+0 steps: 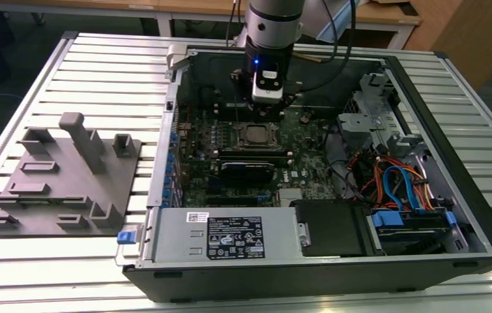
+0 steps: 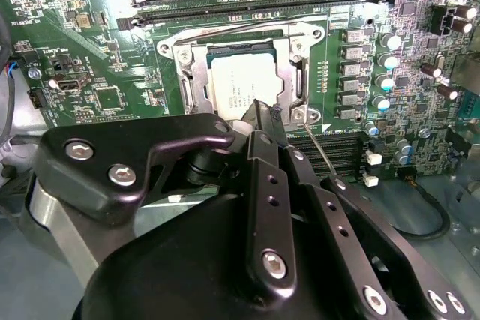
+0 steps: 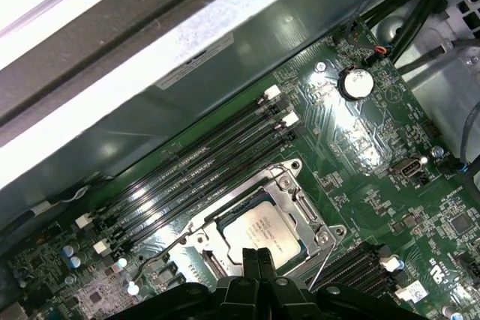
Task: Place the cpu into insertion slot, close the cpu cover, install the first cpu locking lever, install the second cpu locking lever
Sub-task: 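Install the first cpu locking lever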
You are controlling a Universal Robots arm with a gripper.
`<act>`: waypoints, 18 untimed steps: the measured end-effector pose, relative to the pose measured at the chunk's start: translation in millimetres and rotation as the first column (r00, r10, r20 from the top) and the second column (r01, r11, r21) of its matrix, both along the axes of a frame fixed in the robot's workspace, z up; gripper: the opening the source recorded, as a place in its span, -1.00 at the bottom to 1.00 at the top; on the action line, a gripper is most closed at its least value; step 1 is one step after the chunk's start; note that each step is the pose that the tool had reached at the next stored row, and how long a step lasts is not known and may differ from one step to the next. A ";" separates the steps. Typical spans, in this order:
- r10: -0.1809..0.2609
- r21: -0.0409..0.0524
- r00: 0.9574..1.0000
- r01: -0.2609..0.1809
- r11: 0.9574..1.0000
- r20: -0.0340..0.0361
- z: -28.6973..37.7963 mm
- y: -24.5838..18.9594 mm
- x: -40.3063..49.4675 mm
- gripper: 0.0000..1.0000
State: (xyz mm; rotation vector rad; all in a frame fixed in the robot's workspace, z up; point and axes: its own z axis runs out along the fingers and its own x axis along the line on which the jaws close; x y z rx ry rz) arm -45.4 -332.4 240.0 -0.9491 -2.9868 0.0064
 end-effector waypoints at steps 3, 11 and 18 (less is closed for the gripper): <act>0.002 0.000 1.000 -0.002 1.000 0.000 0.0 0.0 0.0 -0.80; 0.002 0.000 1.000 -0.002 1.000 0.000 0.0 0.0 -1.1 -0.80; 0.023 0.000 1.000 -0.023 1.000 0.000 0.0 0.0 -1.1 -0.80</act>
